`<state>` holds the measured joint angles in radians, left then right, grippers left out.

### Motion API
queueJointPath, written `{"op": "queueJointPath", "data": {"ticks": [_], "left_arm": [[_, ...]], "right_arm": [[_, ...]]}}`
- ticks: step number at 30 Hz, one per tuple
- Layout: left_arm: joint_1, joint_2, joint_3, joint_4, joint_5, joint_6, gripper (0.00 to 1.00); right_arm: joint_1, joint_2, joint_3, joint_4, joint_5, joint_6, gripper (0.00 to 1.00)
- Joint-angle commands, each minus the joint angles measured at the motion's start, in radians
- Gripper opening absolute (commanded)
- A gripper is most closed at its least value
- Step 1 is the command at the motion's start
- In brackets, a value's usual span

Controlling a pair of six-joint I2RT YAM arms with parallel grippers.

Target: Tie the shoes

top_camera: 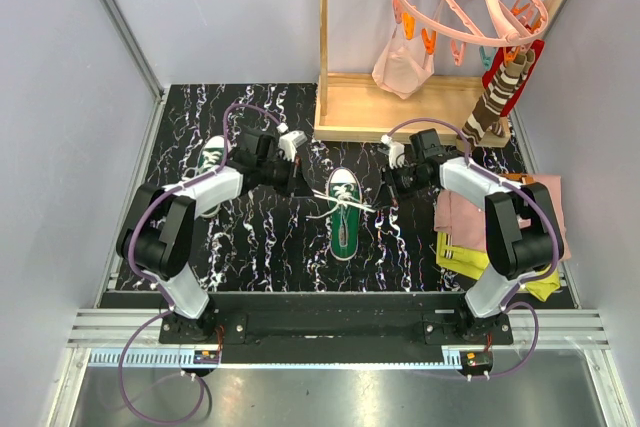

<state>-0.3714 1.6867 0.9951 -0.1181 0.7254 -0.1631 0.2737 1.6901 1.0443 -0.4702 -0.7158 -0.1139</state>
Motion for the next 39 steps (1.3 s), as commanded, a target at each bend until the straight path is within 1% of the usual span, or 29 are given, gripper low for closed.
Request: {"op": "queueJointPath", "data": {"ticks": [1, 12, 18, 28, 32, 34, 35, 36, 37, 39], "left_arm": [[0.037, 0.004, 0.031, 0.026, -0.035, -0.001, 0.00], [0.061, 0.044, 0.047, -0.005, -0.058, 0.037, 0.00], [0.086, 0.062, 0.045, -0.005, -0.057, 0.022, 0.00], [0.086, 0.085, 0.050, -0.008, -0.057, 0.030, 0.00], [0.085, 0.096, 0.054, -0.002, -0.028, 0.027, 0.00], [0.086, 0.091, 0.048, 0.029, 0.026, 0.025, 0.00], [0.085, 0.082, 0.047, 0.040, 0.043, 0.034, 0.00], [0.086, 0.074, 0.043, 0.050, 0.054, 0.039, 0.06], [0.085, 0.065, 0.037, 0.055, 0.077, 0.043, 0.20], [0.089, 0.018, 0.024, 0.058, 0.081, 0.074, 0.30]], "right_arm": [[-0.027, -0.053, -0.012, -0.033, 0.042, -0.055, 0.00], [-0.050, -0.044, -0.032, -0.048, 0.070, -0.096, 0.00], [-0.053, -0.029, -0.029, -0.051, 0.088, -0.107, 0.00], [-0.057, 0.003, -0.012, -0.053, 0.107, -0.118, 0.00], [-0.057, 0.026, 0.025, -0.056, 0.059, -0.101, 0.00], [-0.057, 0.043, 0.065, -0.057, -0.002, -0.083, 0.00], [-0.057, 0.049, 0.080, -0.064, -0.023, -0.072, 0.07], [-0.057, 0.059, 0.109, -0.071, -0.040, -0.055, 0.20], [-0.056, 0.060, 0.120, -0.082, -0.068, -0.046, 0.34], [-0.057, 0.043, 0.137, -0.087, -0.079, -0.023, 0.43]]}}
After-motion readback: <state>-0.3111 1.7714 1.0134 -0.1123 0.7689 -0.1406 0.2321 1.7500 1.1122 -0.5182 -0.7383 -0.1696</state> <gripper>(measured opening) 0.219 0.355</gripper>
